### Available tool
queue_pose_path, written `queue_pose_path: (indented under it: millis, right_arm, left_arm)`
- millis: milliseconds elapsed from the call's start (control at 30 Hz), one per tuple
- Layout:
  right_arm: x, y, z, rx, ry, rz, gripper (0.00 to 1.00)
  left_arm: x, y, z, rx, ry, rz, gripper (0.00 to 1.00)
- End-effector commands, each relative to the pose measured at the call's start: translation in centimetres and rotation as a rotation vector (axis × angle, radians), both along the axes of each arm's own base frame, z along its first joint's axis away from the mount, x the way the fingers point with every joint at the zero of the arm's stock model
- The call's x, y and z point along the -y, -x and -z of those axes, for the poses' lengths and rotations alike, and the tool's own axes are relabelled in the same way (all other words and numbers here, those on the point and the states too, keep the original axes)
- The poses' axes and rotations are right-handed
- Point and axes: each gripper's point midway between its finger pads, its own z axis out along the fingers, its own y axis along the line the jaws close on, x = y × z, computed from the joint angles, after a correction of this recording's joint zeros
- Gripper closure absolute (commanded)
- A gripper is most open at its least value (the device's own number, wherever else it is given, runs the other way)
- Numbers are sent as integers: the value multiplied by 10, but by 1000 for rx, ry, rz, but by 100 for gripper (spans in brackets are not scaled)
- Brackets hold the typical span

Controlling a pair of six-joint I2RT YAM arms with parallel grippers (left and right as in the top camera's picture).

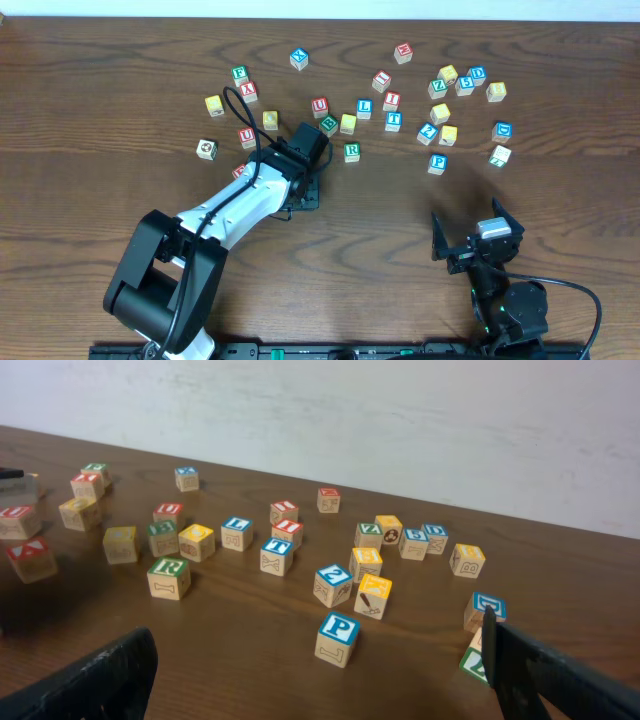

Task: Spell out NEURIPS
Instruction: 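Lower the N block onto the table and open the left gripper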

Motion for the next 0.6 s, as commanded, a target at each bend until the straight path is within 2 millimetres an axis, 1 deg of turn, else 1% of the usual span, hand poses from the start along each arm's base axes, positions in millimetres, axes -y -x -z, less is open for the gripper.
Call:
queue_pose_path:
  millis: [0, 267, 367, 467, 533, 567]
  right_arm:
    - [1, 0, 1, -2, -2, 1, 1]
    - [1, 0, 1, -2, -2, 1, 1]
    - [1, 0, 1, -2, -2, 1, 1]
    - [1, 0, 1, -2, -2, 1, 1]
    - [1, 0, 1, -2, -2, 1, 1]
    - [1, 0, 1, -2, -2, 1, 1]
  left_arm:
    - [-5, 2, 4, -3, -22, -13, 59]
    - [-3, 0, 0, 9, -15, -12, 57]
    - [1, -8, -13, 45, 3, 3, 50]
    - [5, -15, -29, 85, 24, 8, 48]
    - [8, -20, -42, 114, 41, 8, 46]
    - [9, -22, -54, 142, 57, 8, 44]
